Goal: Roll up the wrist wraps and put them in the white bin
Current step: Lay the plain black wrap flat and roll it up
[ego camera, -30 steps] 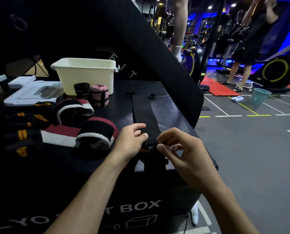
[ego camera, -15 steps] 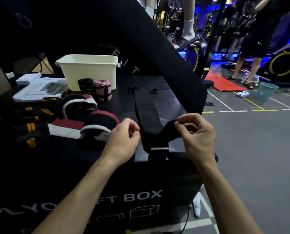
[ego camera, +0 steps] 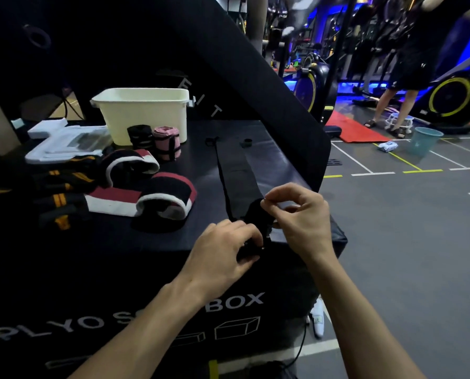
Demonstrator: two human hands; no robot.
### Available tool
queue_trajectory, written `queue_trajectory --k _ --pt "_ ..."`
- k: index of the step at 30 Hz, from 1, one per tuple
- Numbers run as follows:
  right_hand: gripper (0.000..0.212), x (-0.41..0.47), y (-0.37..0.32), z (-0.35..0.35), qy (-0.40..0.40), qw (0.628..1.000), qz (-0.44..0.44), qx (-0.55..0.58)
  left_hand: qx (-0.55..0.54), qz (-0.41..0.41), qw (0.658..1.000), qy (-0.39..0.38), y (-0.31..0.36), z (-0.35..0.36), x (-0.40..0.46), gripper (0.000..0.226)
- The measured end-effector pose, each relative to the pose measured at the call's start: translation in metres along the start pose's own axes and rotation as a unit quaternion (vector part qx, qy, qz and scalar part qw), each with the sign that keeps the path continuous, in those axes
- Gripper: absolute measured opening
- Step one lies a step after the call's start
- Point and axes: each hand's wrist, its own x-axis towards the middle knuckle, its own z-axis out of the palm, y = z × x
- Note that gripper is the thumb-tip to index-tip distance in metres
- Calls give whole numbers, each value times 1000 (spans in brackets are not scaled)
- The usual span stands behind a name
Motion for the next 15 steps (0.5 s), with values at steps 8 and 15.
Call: queue_trajectory --k 8,15 --pt "19 -9 -10 -3 -112 993 23 13 -173 -44 979 96 0 -16 -8 33" --pt "28 -25 -13 -6 -126 987 43 94 -112 -58 978 165 -13 -21 -8 36"
